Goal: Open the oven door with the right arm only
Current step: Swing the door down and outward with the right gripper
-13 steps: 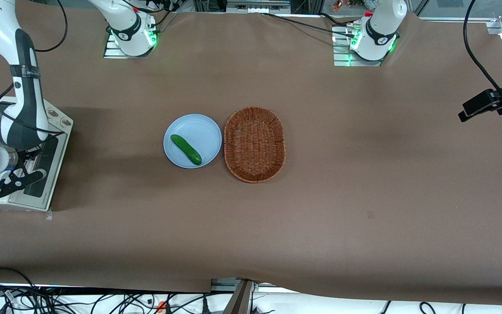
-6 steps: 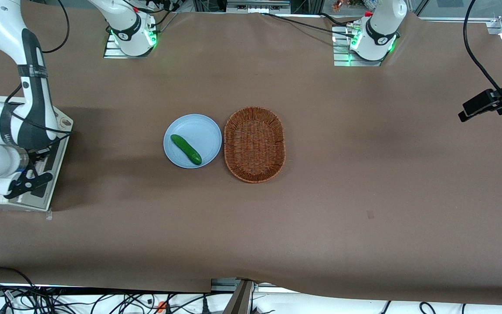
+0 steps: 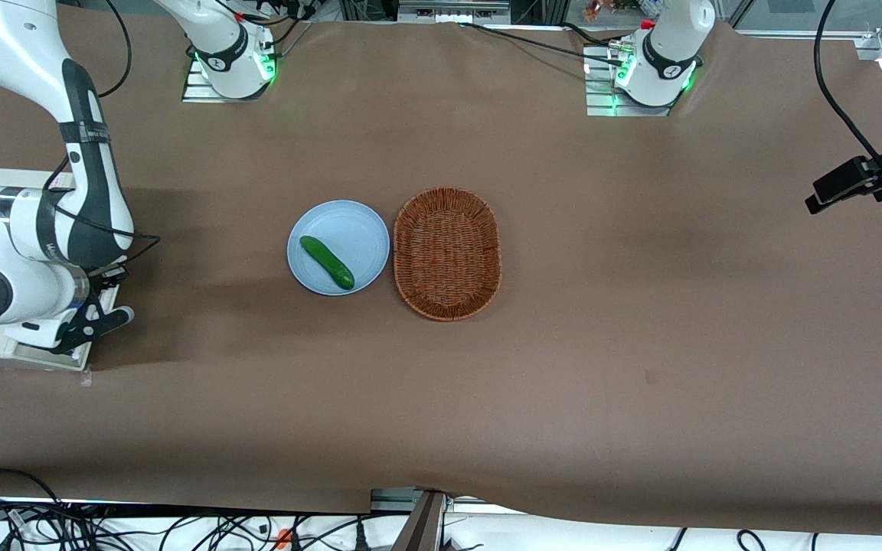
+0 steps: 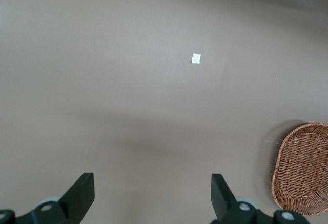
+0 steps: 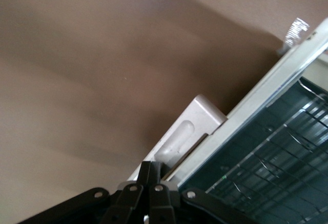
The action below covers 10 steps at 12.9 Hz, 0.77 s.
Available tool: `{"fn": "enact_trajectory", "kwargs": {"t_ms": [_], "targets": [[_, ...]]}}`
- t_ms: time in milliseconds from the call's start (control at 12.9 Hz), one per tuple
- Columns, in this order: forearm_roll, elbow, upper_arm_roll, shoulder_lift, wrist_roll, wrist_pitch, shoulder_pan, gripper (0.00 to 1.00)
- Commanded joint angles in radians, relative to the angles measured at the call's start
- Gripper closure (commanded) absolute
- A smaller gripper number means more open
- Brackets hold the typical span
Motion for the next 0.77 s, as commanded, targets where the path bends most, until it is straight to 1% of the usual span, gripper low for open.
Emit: {"fn": "enact_trajectory", "kwargs": {"t_ms": [0,155,464,619,696], "targets": [[0.006,-0.012,-0.014,0.07,0.001,0.088,-0.02,1.0],[0.029,-0.011,-0.014,0.091,0.008,0.099,-0.02,1.0],[0.033,-0.011,-0.014,0.127,0.038,0.114,-0.014,1.0],[0.064,-0.009,-0.014,0.156,0.036,0.131,-0.014,1.0],[0.067,-0.009,-0.014,0.163,0.038,0.133,-0.014,1.0]]}}
